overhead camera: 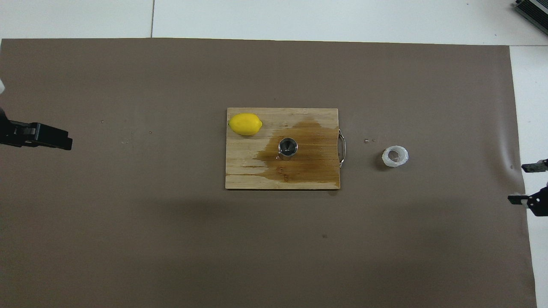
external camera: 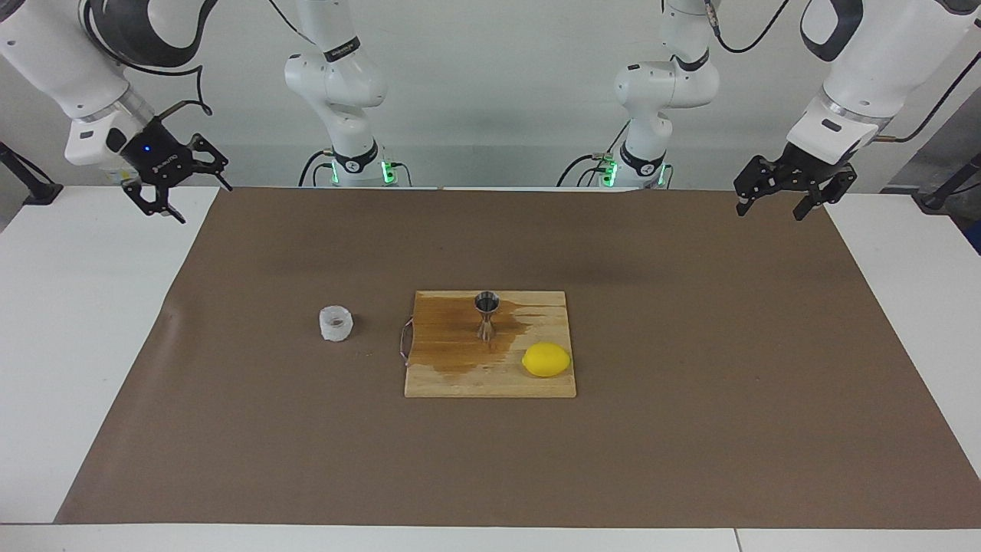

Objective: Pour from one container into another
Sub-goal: 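Open the right gripper and reach toward the white cup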

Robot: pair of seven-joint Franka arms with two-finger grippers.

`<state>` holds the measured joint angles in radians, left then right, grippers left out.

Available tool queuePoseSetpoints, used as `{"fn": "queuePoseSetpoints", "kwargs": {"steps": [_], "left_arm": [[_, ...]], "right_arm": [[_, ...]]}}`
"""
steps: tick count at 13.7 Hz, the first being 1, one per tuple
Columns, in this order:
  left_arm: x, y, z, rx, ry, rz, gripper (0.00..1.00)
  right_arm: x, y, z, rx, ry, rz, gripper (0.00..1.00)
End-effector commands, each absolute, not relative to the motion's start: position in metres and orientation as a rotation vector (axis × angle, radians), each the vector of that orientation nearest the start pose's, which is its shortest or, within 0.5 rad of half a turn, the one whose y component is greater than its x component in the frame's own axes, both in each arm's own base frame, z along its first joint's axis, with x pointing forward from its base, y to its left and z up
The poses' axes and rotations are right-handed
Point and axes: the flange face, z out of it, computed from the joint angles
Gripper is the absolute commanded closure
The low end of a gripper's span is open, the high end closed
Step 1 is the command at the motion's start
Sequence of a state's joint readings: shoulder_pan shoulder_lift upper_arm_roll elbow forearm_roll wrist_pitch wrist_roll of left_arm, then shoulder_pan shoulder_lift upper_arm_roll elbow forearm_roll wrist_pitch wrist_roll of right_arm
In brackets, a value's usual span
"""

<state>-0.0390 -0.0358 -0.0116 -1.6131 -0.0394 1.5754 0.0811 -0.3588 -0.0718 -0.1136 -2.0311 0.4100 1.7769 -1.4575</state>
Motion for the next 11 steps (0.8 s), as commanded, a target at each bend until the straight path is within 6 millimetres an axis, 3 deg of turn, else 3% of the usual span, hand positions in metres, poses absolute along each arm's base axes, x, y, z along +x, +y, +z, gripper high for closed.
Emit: {"fn": "queuePoseSetpoints", "kwargs": {"steps": [1, 3, 5, 8, 11], "left_arm": [[0.540, -0.029, 0.630, -3.158, 0.224, 0.011, 0.00], [0.540, -0.029, 0.629, -3.158, 0.224, 0.014, 0.00], [0.540, -0.029, 0.630, -3.158, 0.224, 0.011, 0.00], [0.540, -0.029, 0.629, -3.158, 0.224, 0.014, 0.00], [0.540, -0.029, 0.630, -3.158, 0.224, 0.011, 0.00]], "right_arm": [[0.496, -0.214, 0.407, -2.396, -1.214, -0.437, 0.00], [0.483, -0.206, 0.368, -2.301, -1.258, -0.519, 0.00], [0.468, -0.206, 0.349, -2.210, -1.259, -0.659, 0.00], [0.492, -0.167, 0.315, -2.067, -1.388, -0.798, 0.00], [0.519, -0.145, 0.249, -1.914, -1.464, -0.930, 0.00]]}}
